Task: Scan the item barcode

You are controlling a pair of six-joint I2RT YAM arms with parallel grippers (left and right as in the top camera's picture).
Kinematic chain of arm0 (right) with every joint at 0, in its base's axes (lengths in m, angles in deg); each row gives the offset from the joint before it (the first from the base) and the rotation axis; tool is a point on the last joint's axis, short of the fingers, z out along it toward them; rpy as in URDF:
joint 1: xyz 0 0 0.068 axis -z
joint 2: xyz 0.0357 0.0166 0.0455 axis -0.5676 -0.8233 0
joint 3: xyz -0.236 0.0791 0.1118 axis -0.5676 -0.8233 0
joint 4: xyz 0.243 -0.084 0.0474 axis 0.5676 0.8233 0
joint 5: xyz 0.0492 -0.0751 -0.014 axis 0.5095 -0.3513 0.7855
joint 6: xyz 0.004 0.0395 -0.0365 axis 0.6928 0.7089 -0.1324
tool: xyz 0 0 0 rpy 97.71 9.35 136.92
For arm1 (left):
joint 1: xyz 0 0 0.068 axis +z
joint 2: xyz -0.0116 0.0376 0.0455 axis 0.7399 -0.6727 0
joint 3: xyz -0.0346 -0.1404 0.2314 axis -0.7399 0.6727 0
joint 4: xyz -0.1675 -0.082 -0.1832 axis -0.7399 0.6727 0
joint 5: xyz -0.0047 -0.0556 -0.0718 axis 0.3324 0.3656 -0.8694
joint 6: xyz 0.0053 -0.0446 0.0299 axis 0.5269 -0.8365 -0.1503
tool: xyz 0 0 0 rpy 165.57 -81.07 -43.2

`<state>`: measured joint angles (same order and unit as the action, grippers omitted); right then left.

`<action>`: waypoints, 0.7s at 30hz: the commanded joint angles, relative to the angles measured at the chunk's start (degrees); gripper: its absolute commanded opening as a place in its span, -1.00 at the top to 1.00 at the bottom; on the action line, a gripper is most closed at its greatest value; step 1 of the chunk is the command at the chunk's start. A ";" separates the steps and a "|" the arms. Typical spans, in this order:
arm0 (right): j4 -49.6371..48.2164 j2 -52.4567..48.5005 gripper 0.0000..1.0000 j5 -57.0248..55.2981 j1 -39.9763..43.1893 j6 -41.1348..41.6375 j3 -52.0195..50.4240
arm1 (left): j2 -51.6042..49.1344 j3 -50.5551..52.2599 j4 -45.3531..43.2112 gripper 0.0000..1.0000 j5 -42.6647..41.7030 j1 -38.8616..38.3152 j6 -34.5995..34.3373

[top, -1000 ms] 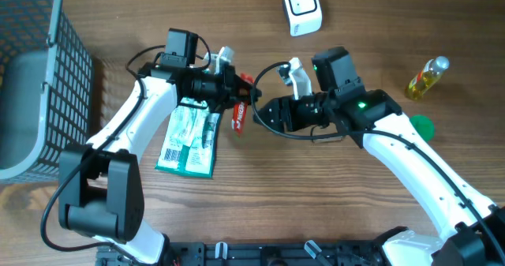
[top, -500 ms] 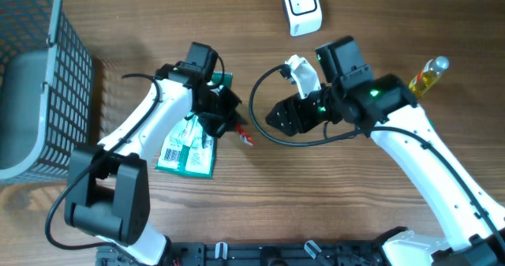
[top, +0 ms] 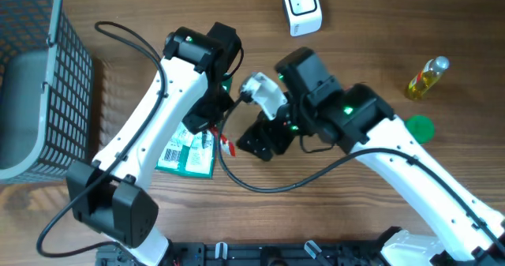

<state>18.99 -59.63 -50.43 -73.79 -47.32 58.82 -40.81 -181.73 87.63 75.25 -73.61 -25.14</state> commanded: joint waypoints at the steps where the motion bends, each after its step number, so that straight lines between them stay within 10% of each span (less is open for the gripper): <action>1: -1.40 -3.80 -0.61 3.15 -2.60 4.17 0.90 | -2.54 -0.90 0.48 0.93 3.34 0.02 -0.02; 21: -15.52 -7.26 -0.19 -1.95 -3.28 27.39 -4.52 | -3.06 -0.90 -2.16 0.92 4.37 0.00 -2.12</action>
<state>4.22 -66.25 -49.73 -76.82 -24.43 54.45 -43.43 -181.73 85.73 79.10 -73.29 -25.86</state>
